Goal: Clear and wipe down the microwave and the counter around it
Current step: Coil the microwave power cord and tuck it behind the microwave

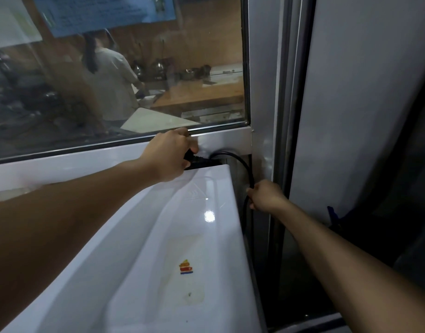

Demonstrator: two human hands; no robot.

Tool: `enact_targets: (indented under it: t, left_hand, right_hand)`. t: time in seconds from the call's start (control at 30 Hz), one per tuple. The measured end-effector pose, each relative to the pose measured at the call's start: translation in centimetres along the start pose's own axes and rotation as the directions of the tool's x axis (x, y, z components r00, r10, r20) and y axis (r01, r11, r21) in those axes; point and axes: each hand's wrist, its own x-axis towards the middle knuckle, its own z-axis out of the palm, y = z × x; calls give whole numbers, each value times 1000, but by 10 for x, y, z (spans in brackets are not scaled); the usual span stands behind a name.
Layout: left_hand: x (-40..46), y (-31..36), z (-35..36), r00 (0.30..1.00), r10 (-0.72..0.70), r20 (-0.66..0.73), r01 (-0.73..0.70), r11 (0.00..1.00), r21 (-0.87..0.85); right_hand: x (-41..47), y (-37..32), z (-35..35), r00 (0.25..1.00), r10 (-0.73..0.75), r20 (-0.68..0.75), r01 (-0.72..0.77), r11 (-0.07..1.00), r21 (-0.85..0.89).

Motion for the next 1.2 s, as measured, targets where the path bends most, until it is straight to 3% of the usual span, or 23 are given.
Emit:
enact_targets:
  t: [0.17, 0.27, 0.33, 0.4, 0.5, 0.57, 0.63, 0.73, 0.93, 1.1, 1.2]
  left_hand:
    - [1, 1, 1, 1000, 0, 5, 0, 1000, -1]
    - [0, 2, 3, 1000, -2, -5, 2, 1000, -14]
    - [0, 2, 4, 1000, -1, -11, 0, 1000, -23]
    - [-1, 1, 5, 1000, 2, -18, -2, 1000, -30]
    - [-1, 1, 5, 999, 9, -31, -10, 999, -38]
    - [-1, 0, 5, 999, 15, -47, -17, 998, -54]
    - [-3, -1, 5, 998, 13, -58, -18, 997, -78]
    - [-6, -1, 9, 998, 4, -59, -9, 995, -95]
    - [-7, 2, 15, 997, -9, -73, 2, 996, -95]
    - [-9, 3, 15, 996, -35, -84, 31, 998, -50]
    - [-9, 3, 15, 993, -21, -117, 16, 999, -41]
  right_hand:
    - [-13, -9, -15, 987, -68, -145, 18, 947, -321]
    - [-19, -14, -14, 912, -236, -335, 76, 900, -429]
    - [-18, -14, -10, 893, -289, -346, 99, 874, -475]
    - [-14, -15, -4, 924, -229, -307, 92, 910, -403]
    - [-1, -23, 3, 962, -121, -244, 132, 991, 28]
    - [5, -25, 7, 977, -65, -202, 128, 940, 317]
    - [9, -18, 11, 988, -47, -149, 106, 901, 421]
    - [7, -3, 17, 995, -43, -92, 80, 893, 442]
    - [5, -3, 16, 996, -69, -49, 81, 949, 304]
    - [4, 4, 14, 989, -83, -119, 105, 976, 190]
    - [4, 5, 14, 989, -44, -142, 79, 965, 251]
